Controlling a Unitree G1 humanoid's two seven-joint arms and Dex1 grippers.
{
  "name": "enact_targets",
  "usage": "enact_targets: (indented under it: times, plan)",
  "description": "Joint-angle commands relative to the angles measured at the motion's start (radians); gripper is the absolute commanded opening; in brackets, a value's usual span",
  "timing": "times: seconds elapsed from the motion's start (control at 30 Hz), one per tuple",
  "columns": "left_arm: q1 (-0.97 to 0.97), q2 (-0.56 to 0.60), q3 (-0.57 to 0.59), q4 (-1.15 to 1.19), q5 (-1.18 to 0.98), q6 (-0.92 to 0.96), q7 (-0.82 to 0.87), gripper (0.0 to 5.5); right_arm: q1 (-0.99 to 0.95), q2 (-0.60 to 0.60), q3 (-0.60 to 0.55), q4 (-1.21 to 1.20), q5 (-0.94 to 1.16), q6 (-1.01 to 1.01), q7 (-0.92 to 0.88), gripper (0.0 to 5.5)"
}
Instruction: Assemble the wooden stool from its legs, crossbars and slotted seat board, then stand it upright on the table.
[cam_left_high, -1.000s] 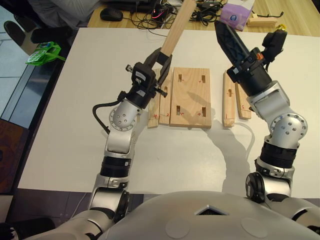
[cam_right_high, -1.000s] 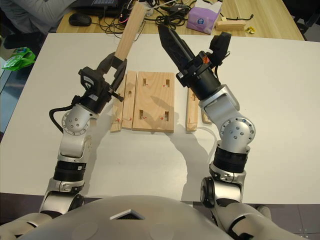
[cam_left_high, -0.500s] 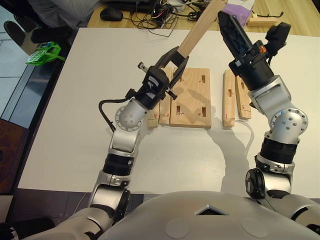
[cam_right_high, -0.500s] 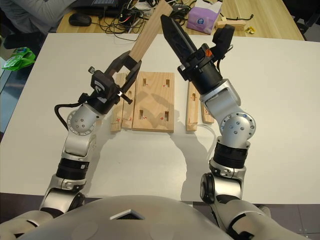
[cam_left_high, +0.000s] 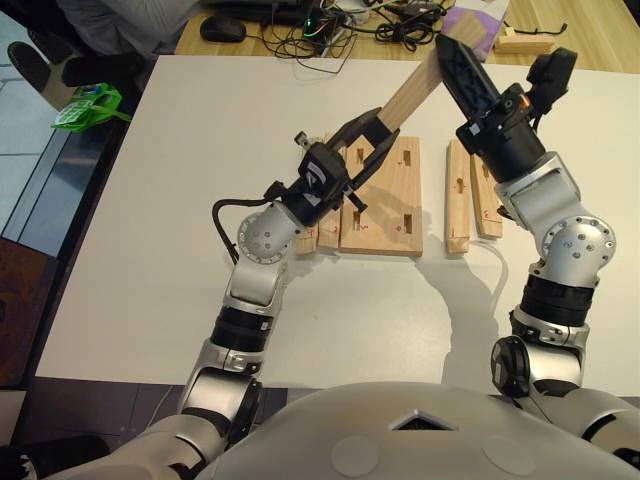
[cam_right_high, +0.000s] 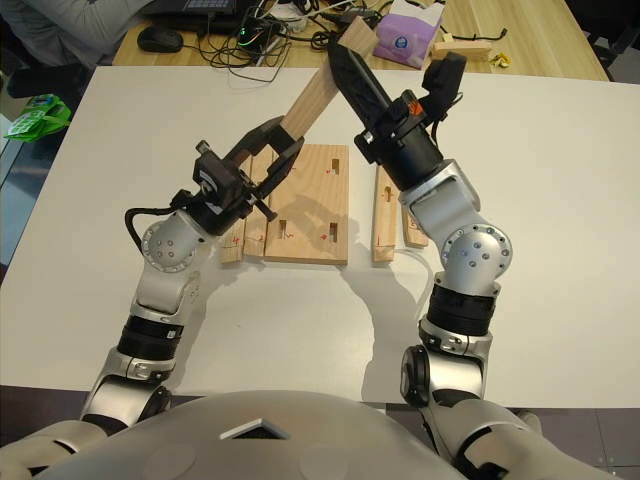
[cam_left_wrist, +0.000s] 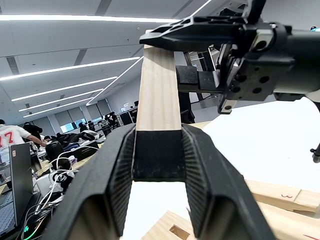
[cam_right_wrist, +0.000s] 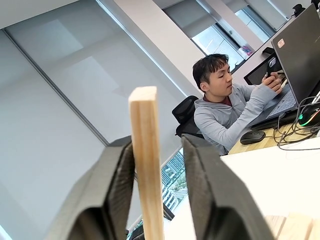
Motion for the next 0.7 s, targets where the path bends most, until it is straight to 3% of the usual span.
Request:
enact_targets:
  times: [0.03,0.13,0.37,0.4,0.7]
  plan:
    - [0.0,0.005,-0.01,0.004,0.006,-0.005,-0.012,1.3,0.007,-0.001,0.007,-0.017,0.011,0.009,-0.001,0.89]
    - [0.004,0.005,-0.015,0.002,0.006,-0.007,-0.016,1.3,0.011,0.001,0.006,-0.028,0.014,0.005,0.005,0.41]
    - [0.007,-0.008,-0.008,0.005,0.005,-0.016,0.001,1.3,0.017,0.005,0.022,-0.043,-0.007,-0.006,0.013,0.39]
    - [0.009,-0.009,-0.01,0.002,0.002,-0.014,0.001,1.66,0.018,0.006,0.023,-0.044,-0.011,-0.009,0.013,0.39]
    - [0.008,-0.001,0.033,0.108,0.047,-0.047,0.057,2.96,0.009,0.04,0.019,-0.032,-0.061,-0.089,0.009,0.39]
